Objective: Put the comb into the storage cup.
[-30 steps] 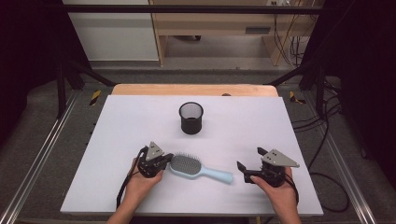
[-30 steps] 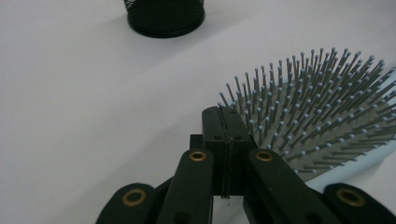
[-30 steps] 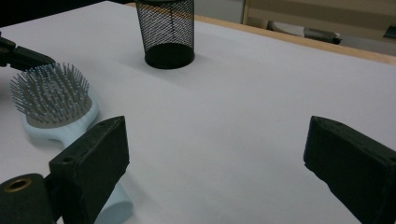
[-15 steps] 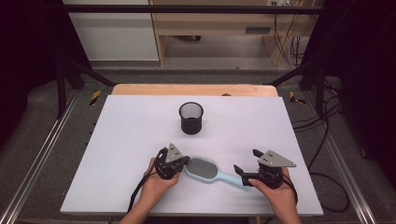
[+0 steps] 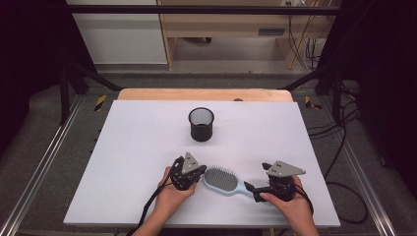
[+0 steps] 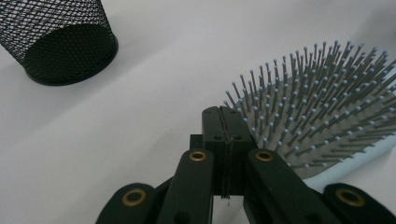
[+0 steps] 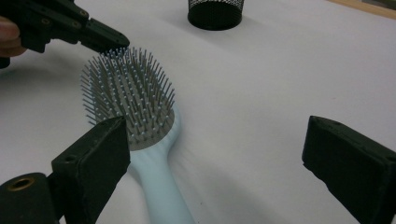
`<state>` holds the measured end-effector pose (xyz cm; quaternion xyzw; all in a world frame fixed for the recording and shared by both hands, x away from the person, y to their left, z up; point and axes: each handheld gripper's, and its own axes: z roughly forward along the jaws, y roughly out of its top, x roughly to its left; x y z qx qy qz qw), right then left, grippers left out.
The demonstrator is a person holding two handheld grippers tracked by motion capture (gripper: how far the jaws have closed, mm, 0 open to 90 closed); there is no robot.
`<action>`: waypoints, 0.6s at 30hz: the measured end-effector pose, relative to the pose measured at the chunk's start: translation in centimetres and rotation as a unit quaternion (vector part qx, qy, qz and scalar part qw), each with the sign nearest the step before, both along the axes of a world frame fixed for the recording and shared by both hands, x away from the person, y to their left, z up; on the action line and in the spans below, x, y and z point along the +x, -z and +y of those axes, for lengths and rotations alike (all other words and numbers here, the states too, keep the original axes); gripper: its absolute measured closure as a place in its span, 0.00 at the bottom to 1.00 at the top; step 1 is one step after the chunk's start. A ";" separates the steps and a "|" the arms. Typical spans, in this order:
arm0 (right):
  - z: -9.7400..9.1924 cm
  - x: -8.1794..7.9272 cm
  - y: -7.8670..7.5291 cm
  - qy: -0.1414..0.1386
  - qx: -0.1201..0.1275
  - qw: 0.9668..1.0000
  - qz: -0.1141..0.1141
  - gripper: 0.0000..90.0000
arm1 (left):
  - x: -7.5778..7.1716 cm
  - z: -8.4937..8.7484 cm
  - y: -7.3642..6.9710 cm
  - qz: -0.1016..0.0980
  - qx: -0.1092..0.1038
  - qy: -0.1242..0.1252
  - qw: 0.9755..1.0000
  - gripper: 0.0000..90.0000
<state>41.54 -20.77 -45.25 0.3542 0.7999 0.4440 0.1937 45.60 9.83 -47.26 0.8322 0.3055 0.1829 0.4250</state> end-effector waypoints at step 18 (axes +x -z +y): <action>0.9 0.5 0.0 -0.031 -0.020 0.998 0.044 0.10 | -3.3 11.1 -3.7 -0.103 -0.069 -0.091 0.988 0.63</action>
